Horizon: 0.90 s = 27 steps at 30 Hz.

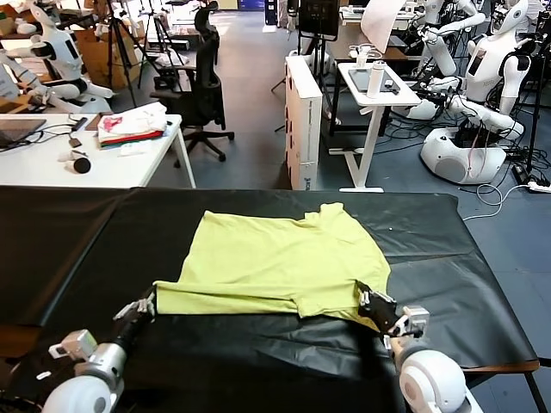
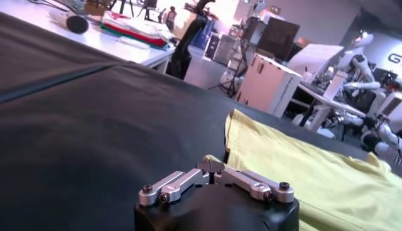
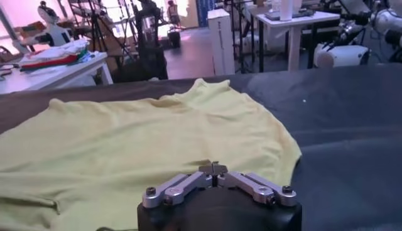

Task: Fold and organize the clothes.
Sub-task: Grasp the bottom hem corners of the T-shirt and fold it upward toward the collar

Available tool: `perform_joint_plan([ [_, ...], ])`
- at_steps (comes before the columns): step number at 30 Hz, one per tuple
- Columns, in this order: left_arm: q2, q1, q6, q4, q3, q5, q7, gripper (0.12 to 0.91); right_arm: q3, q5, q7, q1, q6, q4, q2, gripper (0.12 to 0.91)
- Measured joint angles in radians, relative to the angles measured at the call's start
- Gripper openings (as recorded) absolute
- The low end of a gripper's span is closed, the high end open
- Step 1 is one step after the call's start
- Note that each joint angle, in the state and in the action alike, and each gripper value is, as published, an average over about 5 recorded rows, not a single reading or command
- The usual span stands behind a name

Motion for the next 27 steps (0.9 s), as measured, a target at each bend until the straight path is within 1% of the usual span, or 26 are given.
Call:
perform_joint_plan([
  [5,0.010,-0.037,0.008,0.022,0.019,0.004,-0.004,0.146,0.049,0.002,-0.013,-0.104,-0.016,0.077,-0.079,0.138],
  [8,0.013,-0.054,0.010,0.027,0.025,0.005,-0.006,0.146,0.073,-0.005,-0.024,-0.161,-0.016,0.108,-0.113,0.138],
  [11,0.017,-0.062,0.011,0.028,0.028,0.005,-0.006,0.146,0.081,-0.017,-0.030,-0.201,-0.014,0.123,-0.127,0.138],
  [14,0.020,-0.066,0.011,0.031,0.033,0.008,-0.005,0.146,0.079,-0.028,-0.033,-0.221,-0.013,0.127,-0.130,0.138],
  [16,0.020,-0.069,0.012,0.037,0.038,0.011,-0.005,0.146,0.076,-0.036,-0.034,-0.226,-0.011,0.125,-0.131,0.156],
  [17,0.020,-0.071,0.012,0.040,0.041,0.013,-0.005,0.146,0.074,-0.040,-0.035,-0.227,-0.010,0.123,-0.131,0.183],
  [19,0.019,-0.075,0.015,0.046,0.046,0.016,-0.007,0.146,0.070,-0.046,-0.036,-0.227,-0.008,0.116,-0.131,0.274],
  [21,0.017,-0.077,0.019,0.049,0.048,0.020,-0.007,0.146,0.067,-0.049,-0.037,-0.228,-0.007,0.110,-0.130,0.387],
  [22,0.017,-0.076,0.021,0.048,0.047,0.024,-0.006,0.152,0.066,-0.049,-0.037,-0.228,-0.007,0.109,-0.129,0.424],
  [24,0.017,-0.070,0.021,0.043,0.042,0.030,-0.005,0.198,0.065,-0.050,-0.036,-0.230,-0.007,0.108,-0.128,0.538],
  [25,0.019,-0.065,0.021,0.038,0.038,0.033,-0.006,0.240,0.065,-0.050,-0.036,-0.230,-0.007,0.108,-0.127,0.595],
  [27,0.022,-0.052,0.022,0.024,0.029,0.034,-0.011,0.356,0.065,-0.050,-0.035,-0.231,-0.006,0.107,-0.127,0.745],
])
